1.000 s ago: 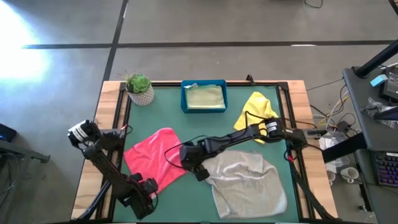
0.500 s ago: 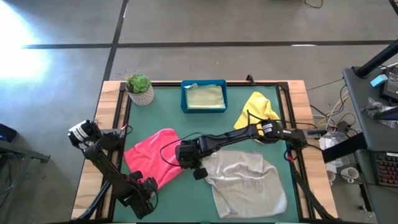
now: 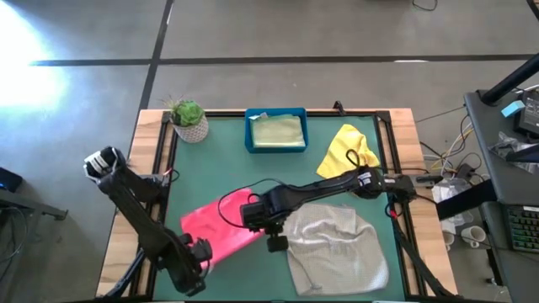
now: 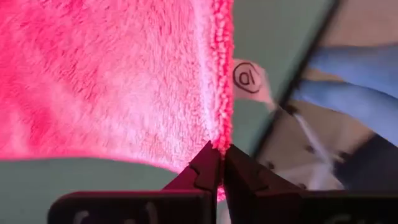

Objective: Fold microfiber towels
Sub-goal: Fold the pink microfiber towel

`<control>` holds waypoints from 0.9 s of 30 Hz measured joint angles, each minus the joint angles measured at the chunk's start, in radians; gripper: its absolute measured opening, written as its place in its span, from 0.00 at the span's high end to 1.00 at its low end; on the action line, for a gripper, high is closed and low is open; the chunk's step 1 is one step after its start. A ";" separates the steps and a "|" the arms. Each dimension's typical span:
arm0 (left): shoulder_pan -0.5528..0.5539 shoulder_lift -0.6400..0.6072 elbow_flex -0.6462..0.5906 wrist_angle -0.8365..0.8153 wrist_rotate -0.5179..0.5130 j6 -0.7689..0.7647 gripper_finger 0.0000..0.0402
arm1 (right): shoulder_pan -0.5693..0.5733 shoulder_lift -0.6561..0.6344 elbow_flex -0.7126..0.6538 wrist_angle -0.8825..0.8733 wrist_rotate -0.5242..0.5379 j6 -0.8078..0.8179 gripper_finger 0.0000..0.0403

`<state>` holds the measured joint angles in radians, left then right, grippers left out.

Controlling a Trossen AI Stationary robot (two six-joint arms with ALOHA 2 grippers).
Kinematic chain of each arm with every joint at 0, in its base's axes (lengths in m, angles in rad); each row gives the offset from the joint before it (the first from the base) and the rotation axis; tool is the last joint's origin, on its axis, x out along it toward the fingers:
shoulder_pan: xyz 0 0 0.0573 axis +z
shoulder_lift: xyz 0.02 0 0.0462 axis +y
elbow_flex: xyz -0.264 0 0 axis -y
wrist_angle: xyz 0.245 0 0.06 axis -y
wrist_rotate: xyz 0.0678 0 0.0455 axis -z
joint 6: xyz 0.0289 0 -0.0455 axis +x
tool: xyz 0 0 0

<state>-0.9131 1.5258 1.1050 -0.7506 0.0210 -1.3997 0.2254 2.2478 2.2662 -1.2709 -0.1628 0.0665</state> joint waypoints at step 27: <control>0.085 -0.014 -0.088 -0.150 0.108 -0.054 1.00 | -0.086 0.151 0.078 0.072 -0.019 0.066 0.98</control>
<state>-0.8281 1.5120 1.0166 -0.9005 0.1289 -1.4535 0.1399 2.3993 2.3442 -1.1993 -0.1820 0.1323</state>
